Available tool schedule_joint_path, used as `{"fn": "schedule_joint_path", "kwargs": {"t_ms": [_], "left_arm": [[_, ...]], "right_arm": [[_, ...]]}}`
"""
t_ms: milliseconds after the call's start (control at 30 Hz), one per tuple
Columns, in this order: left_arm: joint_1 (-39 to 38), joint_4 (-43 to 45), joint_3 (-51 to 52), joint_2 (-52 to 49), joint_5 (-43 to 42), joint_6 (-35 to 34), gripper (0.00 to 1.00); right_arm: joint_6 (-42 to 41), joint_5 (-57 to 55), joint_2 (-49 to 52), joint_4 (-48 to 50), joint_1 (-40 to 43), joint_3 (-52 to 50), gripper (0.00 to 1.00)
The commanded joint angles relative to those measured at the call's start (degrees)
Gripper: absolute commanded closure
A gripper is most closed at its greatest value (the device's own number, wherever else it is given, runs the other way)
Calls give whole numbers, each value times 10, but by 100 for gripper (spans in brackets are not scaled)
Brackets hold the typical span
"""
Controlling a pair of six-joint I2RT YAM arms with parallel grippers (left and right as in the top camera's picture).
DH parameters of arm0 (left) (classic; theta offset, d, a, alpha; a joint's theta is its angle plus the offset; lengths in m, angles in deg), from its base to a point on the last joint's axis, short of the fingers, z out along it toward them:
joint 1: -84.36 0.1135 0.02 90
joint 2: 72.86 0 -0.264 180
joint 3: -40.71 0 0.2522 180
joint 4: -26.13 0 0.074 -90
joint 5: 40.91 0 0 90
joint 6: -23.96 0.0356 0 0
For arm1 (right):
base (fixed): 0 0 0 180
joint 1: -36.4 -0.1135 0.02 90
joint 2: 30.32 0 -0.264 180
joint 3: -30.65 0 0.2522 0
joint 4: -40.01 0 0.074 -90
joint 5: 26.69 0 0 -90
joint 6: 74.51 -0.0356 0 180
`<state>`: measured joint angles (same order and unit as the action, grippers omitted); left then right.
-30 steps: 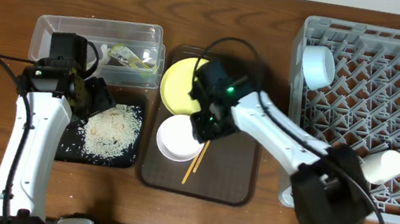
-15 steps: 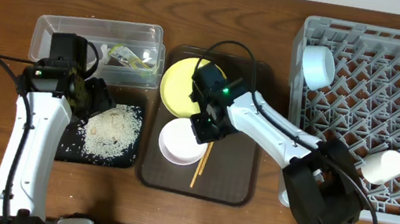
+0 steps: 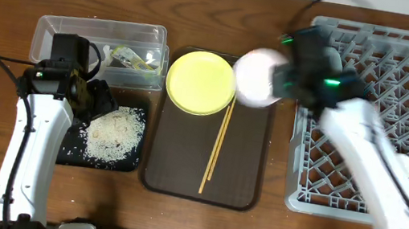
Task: Sort waste into correct bins and load items into the dishwasher rack
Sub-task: 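Grasp the white bowl on the brown tray with the right gripper, then carry the white bowl to the rack's far edge and release it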
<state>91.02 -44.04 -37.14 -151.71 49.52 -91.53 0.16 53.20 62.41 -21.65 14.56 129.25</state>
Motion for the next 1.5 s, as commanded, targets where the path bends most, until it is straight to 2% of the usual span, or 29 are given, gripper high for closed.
{"fn": "schedule_joint_path", "kwargs": {"t_ms": [0,100,367,600,767,1033,1467], "left_arm": [[3,-1,1,5,11,-3,22],[3,-1,1,5,11,-3,22],[3,-1,1,5,11,-3,22],[3,-1,1,5,0,-3,22],[3,-1,1,5,0,-3,22],[3,-1,1,5,0,-3,22],[3,-1,1,5,0,-3,22]], "right_arm": [[-2,-148,-34,7,42,7,99],[49,-243,-39,47,89,7,99],[189,-394,2,189,166,7,99],[355,-426,79,330,205,7,99],[369,-499,141,382,215,7,99],[368,-529,207,383,218,7,99],[318,-524,220,367,188,6,97]]}}
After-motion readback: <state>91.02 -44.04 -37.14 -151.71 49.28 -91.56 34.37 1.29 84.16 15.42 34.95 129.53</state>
